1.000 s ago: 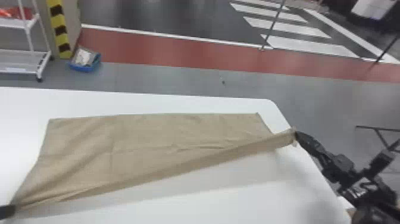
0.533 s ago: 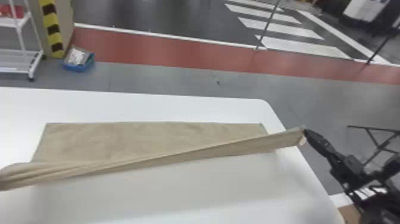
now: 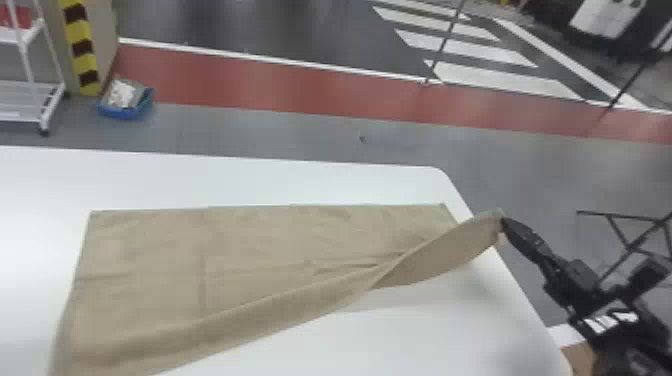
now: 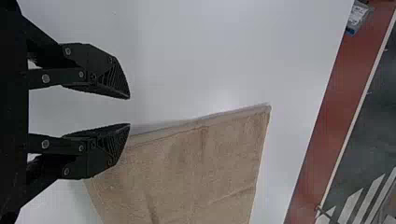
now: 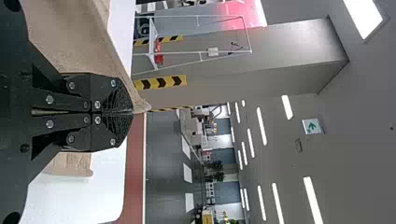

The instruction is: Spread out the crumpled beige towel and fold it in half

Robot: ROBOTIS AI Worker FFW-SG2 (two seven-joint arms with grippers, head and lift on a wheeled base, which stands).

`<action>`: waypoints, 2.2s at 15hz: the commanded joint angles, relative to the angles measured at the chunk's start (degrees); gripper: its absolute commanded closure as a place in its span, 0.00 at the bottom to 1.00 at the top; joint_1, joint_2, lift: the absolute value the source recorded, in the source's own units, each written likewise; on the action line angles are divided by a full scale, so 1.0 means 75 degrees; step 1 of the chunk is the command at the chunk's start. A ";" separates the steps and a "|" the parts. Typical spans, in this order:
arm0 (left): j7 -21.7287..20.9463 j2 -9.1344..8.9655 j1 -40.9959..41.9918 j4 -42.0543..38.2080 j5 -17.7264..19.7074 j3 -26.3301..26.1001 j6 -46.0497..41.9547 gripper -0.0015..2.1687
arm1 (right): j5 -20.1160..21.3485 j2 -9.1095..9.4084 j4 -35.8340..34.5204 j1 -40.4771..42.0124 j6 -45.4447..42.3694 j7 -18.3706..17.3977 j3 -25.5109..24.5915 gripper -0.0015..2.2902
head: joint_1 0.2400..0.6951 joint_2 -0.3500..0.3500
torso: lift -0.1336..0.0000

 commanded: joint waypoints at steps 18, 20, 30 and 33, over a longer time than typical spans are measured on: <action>-0.5974 -0.0085 0.2797 0.2983 -0.1462 -0.0267 -1.2538 0.13 | -0.0213 0.0198 -0.0059 -0.0037 0.0586 -0.0072 -0.0087 0.69 | 1.00 0.00 | 0.07; -0.5717 -0.0085 0.2961 0.2608 -0.1860 -0.0478 -1.2139 0.13 | -0.0213 0.0198 -0.0047 -0.0037 0.0586 -0.0072 -0.0087 0.69 | 1.00 0.00 | 0.07; -0.3830 -0.0085 0.3219 0.1190 -0.3606 -0.1474 -0.9983 0.15 | -0.0283 0.0175 0.0047 0.0057 0.0586 -0.0037 -0.0298 0.69 | 1.00 0.00 | 0.07; -0.3584 0.0067 0.3219 0.1342 -0.3981 -0.1790 -1.0077 0.15 | -0.0307 0.0187 0.0035 0.0057 0.0586 -0.0049 -0.0298 0.69 | 1.00 0.00 | 0.07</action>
